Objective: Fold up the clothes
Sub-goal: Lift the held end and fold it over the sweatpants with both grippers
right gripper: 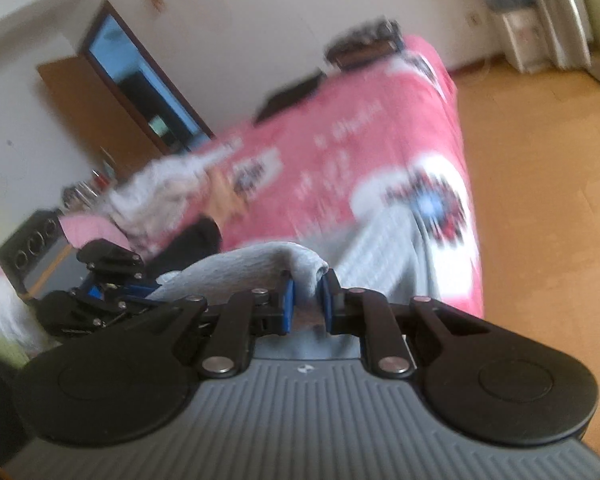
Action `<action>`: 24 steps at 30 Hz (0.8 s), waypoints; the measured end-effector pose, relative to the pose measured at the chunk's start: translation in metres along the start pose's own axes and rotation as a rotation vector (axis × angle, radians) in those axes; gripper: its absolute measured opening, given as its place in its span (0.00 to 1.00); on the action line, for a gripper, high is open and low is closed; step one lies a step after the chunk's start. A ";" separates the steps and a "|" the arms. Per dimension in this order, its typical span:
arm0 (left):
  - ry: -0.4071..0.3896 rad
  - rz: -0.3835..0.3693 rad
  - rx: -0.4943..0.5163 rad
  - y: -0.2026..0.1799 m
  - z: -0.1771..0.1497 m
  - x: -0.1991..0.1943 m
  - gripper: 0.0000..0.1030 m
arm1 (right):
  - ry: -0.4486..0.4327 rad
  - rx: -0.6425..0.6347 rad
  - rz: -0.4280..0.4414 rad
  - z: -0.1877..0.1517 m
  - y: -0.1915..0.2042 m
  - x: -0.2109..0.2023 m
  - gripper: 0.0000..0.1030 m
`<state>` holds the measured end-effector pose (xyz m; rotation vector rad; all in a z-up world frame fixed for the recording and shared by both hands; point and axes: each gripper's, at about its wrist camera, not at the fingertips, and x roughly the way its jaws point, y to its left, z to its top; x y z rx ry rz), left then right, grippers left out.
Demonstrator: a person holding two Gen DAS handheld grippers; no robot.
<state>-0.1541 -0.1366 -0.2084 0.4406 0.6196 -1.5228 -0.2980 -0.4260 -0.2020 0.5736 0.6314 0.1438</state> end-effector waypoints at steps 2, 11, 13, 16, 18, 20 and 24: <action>0.028 -0.024 -0.040 0.000 -0.011 0.013 0.10 | 0.029 0.009 -0.030 -0.019 -0.004 0.006 0.12; 0.062 -0.147 -0.104 0.011 -0.026 0.036 0.10 | 0.002 0.013 -0.001 -0.033 -0.002 -0.005 0.12; 0.093 -0.156 -0.091 0.014 -0.033 0.043 0.10 | 0.052 -0.026 -0.027 -0.039 -0.002 -0.002 0.12; 0.139 -0.155 -0.074 0.014 -0.045 0.056 0.11 | 0.153 -0.087 -0.100 -0.055 -0.006 0.009 0.13; 0.170 -0.164 -0.076 0.014 -0.051 0.063 0.12 | 0.232 -0.116 -0.162 -0.071 -0.010 0.018 0.16; 0.190 -0.173 -0.077 0.014 -0.054 0.066 0.16 | 0.237 -0.126 -0.187 -0.069 -0.005 0.009 0.21; 0.198 -0.193 -0.092 0.019 -0.058 0.057 0.24 | 0.246 -0.147 -0.238 -0.065 0.006 -0.009 0.21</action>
